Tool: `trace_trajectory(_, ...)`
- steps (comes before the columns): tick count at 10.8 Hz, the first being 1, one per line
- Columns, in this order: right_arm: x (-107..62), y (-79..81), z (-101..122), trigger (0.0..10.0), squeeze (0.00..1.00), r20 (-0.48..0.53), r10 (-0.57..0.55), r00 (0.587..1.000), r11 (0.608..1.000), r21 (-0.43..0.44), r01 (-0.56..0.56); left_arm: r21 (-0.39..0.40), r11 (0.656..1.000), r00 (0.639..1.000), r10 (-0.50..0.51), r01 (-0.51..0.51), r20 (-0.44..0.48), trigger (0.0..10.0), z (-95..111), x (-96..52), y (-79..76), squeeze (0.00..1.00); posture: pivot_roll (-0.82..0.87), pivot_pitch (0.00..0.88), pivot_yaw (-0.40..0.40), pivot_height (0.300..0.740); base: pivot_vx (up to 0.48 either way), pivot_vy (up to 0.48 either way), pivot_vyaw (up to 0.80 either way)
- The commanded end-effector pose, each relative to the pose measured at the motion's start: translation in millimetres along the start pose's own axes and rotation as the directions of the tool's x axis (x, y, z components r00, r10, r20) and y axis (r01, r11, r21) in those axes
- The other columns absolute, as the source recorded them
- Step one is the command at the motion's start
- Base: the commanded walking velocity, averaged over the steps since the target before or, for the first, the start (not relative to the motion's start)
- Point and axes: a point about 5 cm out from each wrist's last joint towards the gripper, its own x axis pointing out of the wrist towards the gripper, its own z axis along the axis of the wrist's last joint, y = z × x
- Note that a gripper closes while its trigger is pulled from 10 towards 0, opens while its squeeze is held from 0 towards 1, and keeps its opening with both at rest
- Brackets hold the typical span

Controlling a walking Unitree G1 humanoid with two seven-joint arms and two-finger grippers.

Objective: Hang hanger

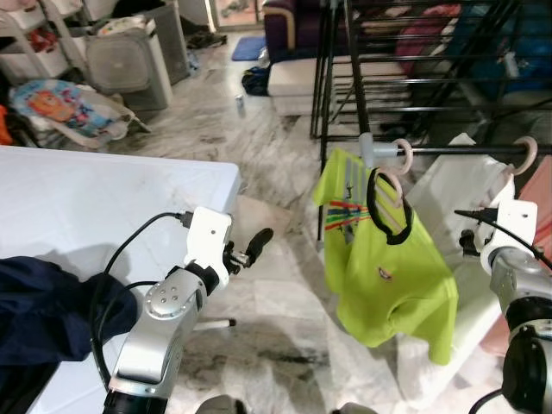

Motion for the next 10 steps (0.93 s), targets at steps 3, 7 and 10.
trace_trajectory(3,2.2,-4.8,15.8,10.0,0.0,0.026,-0.041,0.999,0.999,-0.019,0.042,0.001,1.0,0.999,-0.02,0.02,-0.037,10.0,-0.6,-8.7,-1.1,0.0,0.04,0.076,0.102,0.74,0.0,0.0,0.0)
trace_trajectory(7,0.4,6.8,25.7,10.0,0.0,0.129,-0.016,0.992,0.999,0.039,0.011,-0.022,1.0,1.0,-0.023,0.023,0.016,10.0,11.6,0.2,-1.8,0.0,0.02,0.037,0.067,0.74,0.0,0.0,0.0)
trace_trajectory(10,-20.2,14.5,17.9,10.0,0.0,0.27,0.0,0.963,0.999,0.041,-0.011,-0.041,0.999,0.998,-0.007,0.01,0.059,10.0,15.9,12.5,-0.1,0.0,-0.02,0.0,0.046,0.74,0.0,-0.363,0.0)
